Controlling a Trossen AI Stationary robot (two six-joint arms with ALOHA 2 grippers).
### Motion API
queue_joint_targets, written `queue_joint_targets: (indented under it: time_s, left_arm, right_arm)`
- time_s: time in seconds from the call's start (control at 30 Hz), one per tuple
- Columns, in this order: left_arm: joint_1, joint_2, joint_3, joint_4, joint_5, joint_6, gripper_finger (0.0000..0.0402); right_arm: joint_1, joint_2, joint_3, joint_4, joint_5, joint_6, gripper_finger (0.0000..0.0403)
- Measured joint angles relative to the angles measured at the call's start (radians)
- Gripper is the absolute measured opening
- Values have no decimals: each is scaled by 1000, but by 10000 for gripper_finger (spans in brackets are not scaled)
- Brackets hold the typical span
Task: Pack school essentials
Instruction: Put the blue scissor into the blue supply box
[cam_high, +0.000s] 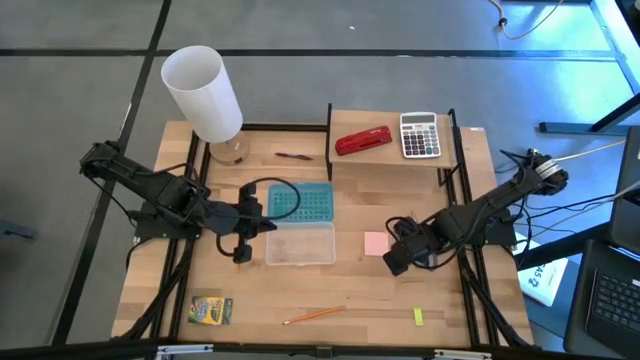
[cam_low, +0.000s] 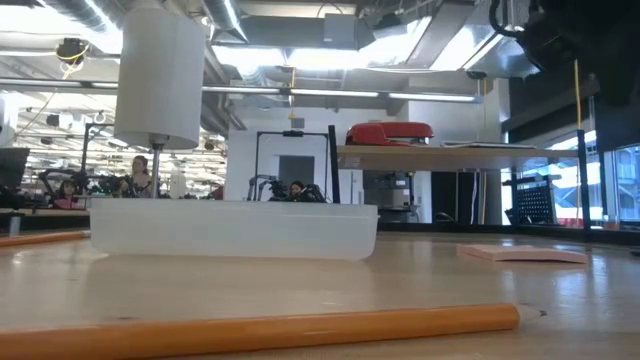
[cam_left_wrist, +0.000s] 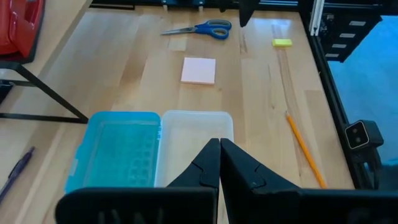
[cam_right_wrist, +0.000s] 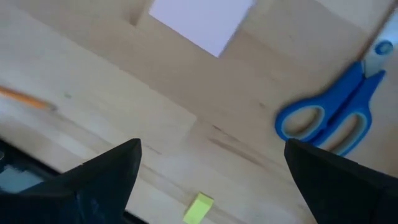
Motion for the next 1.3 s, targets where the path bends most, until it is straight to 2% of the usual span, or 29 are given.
queue_joint_targets:
  time_s: [0.23,0.67,0.9,1.07,1.3]
  left_arm:
    - [-1,0,0,0,0,36,0]
    - [-1,0,0,0,1,54,0]
    - [-1,0,0,0,2,54,0]
    - [-1,0,0,0,2,54,0]
    - [-1,0,0,6,2,53,0]
  right_arm:
    - [33,95,0,3,2,118,397]
    - [39,198,0,-5,-55,122,395]
    - [38,193,0,-4,-63,122,347]
    - [38,193,0,-9,-11,120,307]
    - [38,197,-9,-15,-8,173,277]
